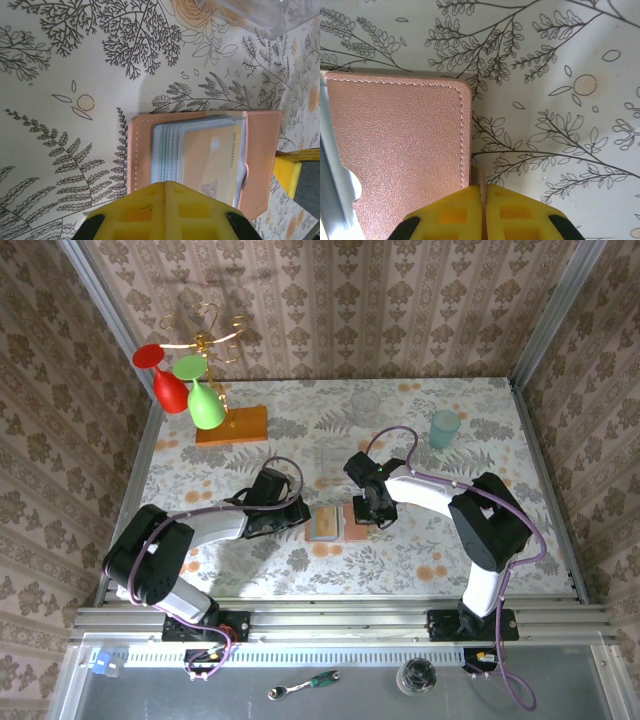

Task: Take the credit cards out of the card holder

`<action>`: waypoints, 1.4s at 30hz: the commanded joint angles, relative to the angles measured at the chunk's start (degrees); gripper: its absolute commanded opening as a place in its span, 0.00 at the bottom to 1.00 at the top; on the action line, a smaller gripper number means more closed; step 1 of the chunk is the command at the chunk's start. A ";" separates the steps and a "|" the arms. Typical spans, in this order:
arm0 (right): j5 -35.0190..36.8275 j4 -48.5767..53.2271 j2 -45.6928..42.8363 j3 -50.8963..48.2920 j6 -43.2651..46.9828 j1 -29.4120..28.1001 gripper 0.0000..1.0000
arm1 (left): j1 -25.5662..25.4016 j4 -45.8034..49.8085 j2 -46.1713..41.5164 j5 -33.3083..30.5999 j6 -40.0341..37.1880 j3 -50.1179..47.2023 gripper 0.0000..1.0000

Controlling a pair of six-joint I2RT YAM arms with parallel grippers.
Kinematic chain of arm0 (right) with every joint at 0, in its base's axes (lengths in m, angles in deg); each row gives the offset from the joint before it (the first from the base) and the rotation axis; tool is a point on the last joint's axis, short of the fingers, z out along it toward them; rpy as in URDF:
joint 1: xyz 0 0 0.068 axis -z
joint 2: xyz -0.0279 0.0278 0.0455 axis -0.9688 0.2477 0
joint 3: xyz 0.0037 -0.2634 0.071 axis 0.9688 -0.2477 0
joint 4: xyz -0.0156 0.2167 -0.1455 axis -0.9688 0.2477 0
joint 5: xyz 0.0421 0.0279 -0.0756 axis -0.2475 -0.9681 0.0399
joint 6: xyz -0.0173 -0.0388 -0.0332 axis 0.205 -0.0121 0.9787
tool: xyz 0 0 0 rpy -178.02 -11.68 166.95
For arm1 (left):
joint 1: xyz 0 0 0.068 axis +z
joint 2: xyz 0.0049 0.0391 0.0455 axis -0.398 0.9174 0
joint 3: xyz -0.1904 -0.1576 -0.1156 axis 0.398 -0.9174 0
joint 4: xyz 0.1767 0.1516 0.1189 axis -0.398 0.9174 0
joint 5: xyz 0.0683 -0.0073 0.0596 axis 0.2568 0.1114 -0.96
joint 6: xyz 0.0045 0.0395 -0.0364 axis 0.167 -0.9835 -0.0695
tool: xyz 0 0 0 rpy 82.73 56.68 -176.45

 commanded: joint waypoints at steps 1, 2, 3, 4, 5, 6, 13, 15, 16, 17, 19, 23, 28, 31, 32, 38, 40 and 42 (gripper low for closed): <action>-1.77 -1.57 1.19 -0.65 -2.25 -0.58 0.07 | 0.25 0.23 1.03 0.44 -0.14 -0.19 0.03; -1.71 -1.52 1.25 -0.63 -2.33 -0.58 0.07 | 0.35 0.34 1.05 0.44 -0.07 -0.36 0.02; -1.64 -1.41 1.18 -0.72 -2.40 -0.58 0.07 | 0.43 0.53 1.07 0.29 -0.05 -0.54 0.02; -1.54 -1.39 1.11 -0.77 -2.44 -0.58 0.07 | 0.51 0.75 0.93 0.19 -0.07 -0.71 0.02; -1.42 -1.26 1.08 -0.98 -2.44 -0.58 0.07 | 0.60 0.98 0.79 0.09 -0.08 -0.81 0.02; -1.34 -1.34 0.95 -1.13 -2.44 -0.58 0.07 | 0.61 1.35 0.77 -0.04 -0.11 -0.95 0.01; -1.42 -1.31 0.76 -1.85 -2.56 -0.58 0.07 | 0.44 3.68 -0.76 -0.49 -0.38 -0.89 0.00; -1.42 -1.31 0.71 -1.96 -2.57 -0.58 0.07 | 0.20 4.38 -1.41 -1.04 -0.38 -0.98 0.00; -1.42 -1.35 0.69 -1.95 -2.53 -0.58 0.07 | 0.10 4.73 -1.59 -1.22 -0.46 -1.08 0.00; -1.49 -1.35 0.71 -1.98 -2.53 -0.58 0.07 | 0.09 5.00 -1.57 -1.20 -0.47 -1.15 0.00; -1.56 -1.38 0.79 -1.95 -2.46 -0.58 0.07 | 0.00 5.22 -1.35 -1.14 -0.47 -1.16 0.00; -1.51 -1.33 1.05 -1.88 -2.28 -0.58 0.07 | -0.26 5.03 -0.24 -0.70 -0.38 -1.25 0.00; -1.18 -1.03 0.85 -1.88 -1.85 -0.58 0.08 | -0.35 4.43 1.30 -0.52 0.02 -1.59 0.00; 0.60 0.07 0.39 -1.83 -1.33 -0.49 0.09 | -0.35 5.55 1.14 -1.15 0.16 -1.95 0.00; 1.11 0.47 0.18 -1.80 -0.99 -0.40 0.09 | -0.34 6.15 1.01 -1.51 0.19 -2.00 0.00; 3.41 1.99 -1.35 -2.15 0.41 1.14 0.09 | -0.27 7.60 1.29 -2.19 0.24 -2.55 0.00; 3.57 2.00 -1.81 -2.56 0.79 1.68 0.09 | -0.22 7.69 1.73 -2.19 0.54 -2.89 0.00; 3.64 2.14 -2.03 -2.72 1.04 2.10 0.09 | -0.25 7.23 1.81 -2.24 0.93 -3.46 0.00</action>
